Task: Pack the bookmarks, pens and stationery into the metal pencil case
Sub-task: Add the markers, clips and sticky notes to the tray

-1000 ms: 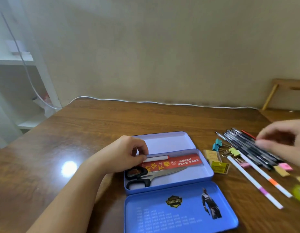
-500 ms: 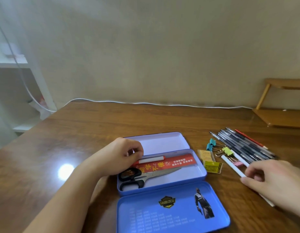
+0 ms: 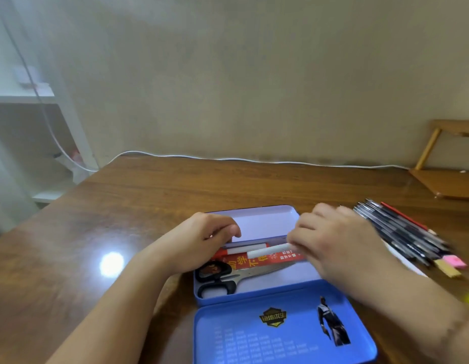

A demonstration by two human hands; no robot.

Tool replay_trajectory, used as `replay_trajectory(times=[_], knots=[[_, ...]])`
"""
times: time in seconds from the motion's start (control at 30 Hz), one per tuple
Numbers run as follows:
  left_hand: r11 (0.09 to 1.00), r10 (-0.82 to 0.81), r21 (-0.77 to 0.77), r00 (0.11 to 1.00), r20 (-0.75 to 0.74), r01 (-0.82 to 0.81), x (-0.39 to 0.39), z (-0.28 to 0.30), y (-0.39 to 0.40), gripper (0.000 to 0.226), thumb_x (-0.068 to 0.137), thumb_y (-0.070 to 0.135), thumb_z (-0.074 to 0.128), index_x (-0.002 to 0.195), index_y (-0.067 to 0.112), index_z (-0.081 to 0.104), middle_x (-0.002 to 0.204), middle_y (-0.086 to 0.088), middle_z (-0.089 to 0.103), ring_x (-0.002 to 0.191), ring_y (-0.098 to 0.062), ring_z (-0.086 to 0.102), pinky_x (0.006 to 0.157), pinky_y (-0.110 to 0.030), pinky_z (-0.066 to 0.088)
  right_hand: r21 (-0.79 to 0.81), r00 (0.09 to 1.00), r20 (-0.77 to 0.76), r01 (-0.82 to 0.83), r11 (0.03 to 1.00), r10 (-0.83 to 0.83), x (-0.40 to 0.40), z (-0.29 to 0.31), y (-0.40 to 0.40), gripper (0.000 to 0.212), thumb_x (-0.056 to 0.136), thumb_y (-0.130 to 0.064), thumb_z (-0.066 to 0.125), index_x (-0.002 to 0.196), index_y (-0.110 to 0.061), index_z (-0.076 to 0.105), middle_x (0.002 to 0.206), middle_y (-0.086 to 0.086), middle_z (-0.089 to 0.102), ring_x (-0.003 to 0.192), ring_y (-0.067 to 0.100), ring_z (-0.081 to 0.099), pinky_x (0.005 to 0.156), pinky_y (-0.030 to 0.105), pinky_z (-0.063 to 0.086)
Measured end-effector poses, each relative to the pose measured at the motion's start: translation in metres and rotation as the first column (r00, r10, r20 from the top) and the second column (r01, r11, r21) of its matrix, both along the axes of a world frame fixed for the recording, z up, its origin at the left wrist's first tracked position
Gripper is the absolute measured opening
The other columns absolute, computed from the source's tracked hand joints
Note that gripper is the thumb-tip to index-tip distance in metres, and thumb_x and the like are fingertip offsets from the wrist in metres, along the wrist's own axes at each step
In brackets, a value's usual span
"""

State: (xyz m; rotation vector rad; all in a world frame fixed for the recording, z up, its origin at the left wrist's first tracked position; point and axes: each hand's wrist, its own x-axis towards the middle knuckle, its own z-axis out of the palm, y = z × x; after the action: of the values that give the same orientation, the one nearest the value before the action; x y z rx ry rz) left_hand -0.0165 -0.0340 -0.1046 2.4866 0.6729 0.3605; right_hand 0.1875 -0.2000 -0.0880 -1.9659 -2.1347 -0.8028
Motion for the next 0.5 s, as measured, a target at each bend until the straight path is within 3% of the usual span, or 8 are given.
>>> replay_trajectory(times=[0.07,0.13,0.4,0.5], knots=[[0.999,-0.022,0.026,1.0,-0.02,0.022,0.0,-0.001,-0.001,0.014,0.099,0.036,0.052,0.097,0.036,0.066,0.09,0.018,0.066,0.084,-0.004,0.06,0.073,-0.021,0.049,-0.065,1.0,-0.012,-0.007,0.998,0.006,-0.007,-0.009,0.017,0.006,0.075,-0.032,0.073,0.071,-0.028,0.07,0.066,-0.007,0.063,0.062,0.022,0.056,0.05,0.033,0.041],[0.995,-0.046,0.082,0.997,-0.06,0.051,0.001,-0.003,0.0,0.01,0.093,0.041,0.06,0.101,0.038,0.066,0.092,0.017,0.066,0.084,-0.005,0.06,0.074,-0.026,0.052,-0.131,0.999,-0.048,-0.002,0.991,-0.004,-0.011,-0.015,0.025,0.011,0.069,-0.035,0.08,0.069,-0.029,0.07,0.064,-0.007,0.063,0.061,0.021,0.056,0.05,0.032,0.042],[0.985,-0.067,0.15,0.995,-0.079,0.079,0.001,-0.004,0.0,0.021,0.085,0.04,0.07,0.105,0.035,0.066,0.095,0.018,0.066,0.083,-0.004,0.058,0.078,-0.031,0.053,-0.151,0.971,-0.24,-0.023,0.988,-0.014,-0.028,-0.007,0.032,0.021,0.089,-0.051,0.056,0.092,-0.031,0.065,0.089,-0.01,0.066,0.09,0.015,0.054,0.076,0.032,0.042],[0.986,-0.061,0.15,0.995,-0.084,0.074,0.001,-0.004,0.0,0.023,0.085,0.038,0.07,0.107,0.035,0.066,0.097,0.019,0.065,0.085,-0.004,0.059,0.079,-0.03,0.052,-0.15,0.948,-0.312,0.015,0.989,-0.062,-0.023,0.002,0.027,0.024,0.088,-0.053,0.055,0.093,-0.032,0.067,0.088,-0.013,0.066,0.088,0.011,0.054,0.075,0.031,0.042]])
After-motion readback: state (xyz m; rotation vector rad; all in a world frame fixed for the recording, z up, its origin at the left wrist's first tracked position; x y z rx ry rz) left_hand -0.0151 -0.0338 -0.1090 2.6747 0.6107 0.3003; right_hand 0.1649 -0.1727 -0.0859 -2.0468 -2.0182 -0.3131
